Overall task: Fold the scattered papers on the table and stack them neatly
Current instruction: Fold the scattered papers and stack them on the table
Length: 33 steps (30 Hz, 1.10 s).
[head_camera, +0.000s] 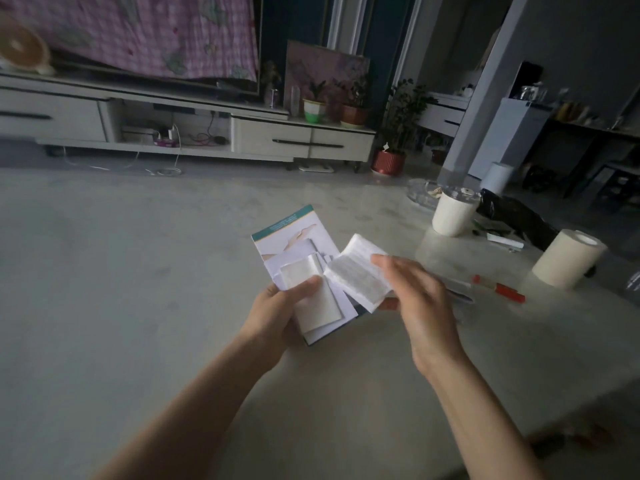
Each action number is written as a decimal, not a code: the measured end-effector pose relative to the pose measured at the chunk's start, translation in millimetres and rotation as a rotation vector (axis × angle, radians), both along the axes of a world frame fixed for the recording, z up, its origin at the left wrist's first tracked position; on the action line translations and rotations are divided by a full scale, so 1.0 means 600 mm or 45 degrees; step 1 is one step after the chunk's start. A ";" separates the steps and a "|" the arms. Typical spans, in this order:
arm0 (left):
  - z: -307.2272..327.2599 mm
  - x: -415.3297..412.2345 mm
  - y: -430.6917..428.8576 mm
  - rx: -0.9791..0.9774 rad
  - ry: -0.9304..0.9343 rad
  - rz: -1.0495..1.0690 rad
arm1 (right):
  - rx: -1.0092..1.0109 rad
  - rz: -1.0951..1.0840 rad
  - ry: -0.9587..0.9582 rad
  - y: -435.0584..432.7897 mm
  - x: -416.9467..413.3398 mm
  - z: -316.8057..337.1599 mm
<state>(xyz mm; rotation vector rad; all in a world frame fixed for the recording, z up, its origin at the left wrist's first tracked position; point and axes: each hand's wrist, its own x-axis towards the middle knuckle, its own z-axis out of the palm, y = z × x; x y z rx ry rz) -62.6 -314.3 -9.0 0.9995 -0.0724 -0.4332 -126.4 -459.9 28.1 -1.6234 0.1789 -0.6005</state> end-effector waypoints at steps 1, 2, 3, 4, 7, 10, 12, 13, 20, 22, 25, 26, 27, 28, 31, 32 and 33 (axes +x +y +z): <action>0.001 0.000 0.002 -0.014 0.024 -0.014 | -0.240 -0.127 -0.040 -0.001 0.001 -0.007; 0.000 0.002 0.002 -0.021 0.048 -0.025 | -0.454 -0.231 -0.103 -0.001 0.002 -0.016; 0.000 0.003 0.003 -0.025 0.074 -0.042 | -0.613 -0.323 -0.185 0.001 0.001 -0.021; 0.000 0.003 0.004 -0.035 0.099 -0.067 | -0.741 -0.400 -0.270 0.004 0.000 -0.024; 0.000 0.003 0.007 -0.070 0.128 -0.137 | -0.972 -0.519 -0.443 0.013 -0.001 -0.027; 0.001 0.002 0.011 -0.101 0.129 -0.162 | -1.124 -0.512 -0.494 0.023 0.002 -0.027; 0.000 0.000 0.012 -0.113 0.124 -0.176 | -1.219 -0.457 -0.503 0.031 0.005 -0.028; 0.001 -0.001 0.011 -0.110 0.123 -0.178 | -1.240 -0.423 -0.493 0.036 0.004 -0.028; -0.002 0.003 0.018 -0.168 0.082 -0.213 | -0.564 -0.044 0.142 0.048 -0.002 0.010; -0.003 0.005 0.019 -0.192 0.074 -0.250 | -0.425 0.045 0.256 0.035 -0.001 0.020; -0.005 0.006 0.016 -0.189 0.076 -0.260 | -0.603 0.013 0.347 0.026 -0.001 0.024; -0.007 0.007 0.015 -0.193 0.079 -0.257 | -0.640 0.011 0.360 0.026 0.000 0.022; -0.009 0.007 0.014 -0.197 0.080 -0.258 | -0.664 0.015 0.369 0.026 0.000 0.020; -0.011 0.008 0.013 -0.193 0.071 -0.256 | -0.667 0.027 0.366 0.025 0.000 0.018; -0.012 0.006 0.011 -0.203 0.047 -0.281 | -0.462 0.086 0.346 0.020 0.003 0.016; -0.012 0.005 0.010 -0.212 0.042 -0.292 | -0.351 0.099 0.354 0.016 0.004 0.014; -0.012 0.005 0.010 -0.219 0.032 -0.302 | -0.243 0.112 0.371 0.013 0.006 0.013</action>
